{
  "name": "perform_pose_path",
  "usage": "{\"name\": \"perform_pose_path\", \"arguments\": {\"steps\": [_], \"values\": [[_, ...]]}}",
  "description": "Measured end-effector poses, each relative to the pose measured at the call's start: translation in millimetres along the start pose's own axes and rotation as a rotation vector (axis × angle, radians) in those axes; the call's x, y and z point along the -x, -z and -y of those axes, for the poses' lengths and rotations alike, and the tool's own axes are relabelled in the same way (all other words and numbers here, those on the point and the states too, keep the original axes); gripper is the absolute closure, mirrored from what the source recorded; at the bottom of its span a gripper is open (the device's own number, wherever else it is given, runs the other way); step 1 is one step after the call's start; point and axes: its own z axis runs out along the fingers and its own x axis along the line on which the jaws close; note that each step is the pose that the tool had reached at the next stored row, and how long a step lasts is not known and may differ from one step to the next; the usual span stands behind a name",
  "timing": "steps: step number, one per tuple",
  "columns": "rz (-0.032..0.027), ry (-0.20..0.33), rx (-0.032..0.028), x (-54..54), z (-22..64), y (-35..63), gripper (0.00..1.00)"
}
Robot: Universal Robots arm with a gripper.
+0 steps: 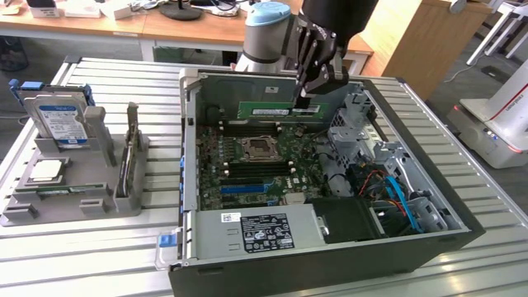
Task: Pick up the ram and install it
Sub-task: 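Pick up the ram and move it above insertion slot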
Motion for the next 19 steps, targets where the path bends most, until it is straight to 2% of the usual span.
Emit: {"name": "perform_pose_path", "arguments": {"steps": [3, 19], "values": [[0.0001, 0.000, -0.0001, 1.3, 0.0, -0.1, 0.88], [0.0005, 0.000, -0.0002, 26.7, 0.6, -3.3, 0.88]]}}
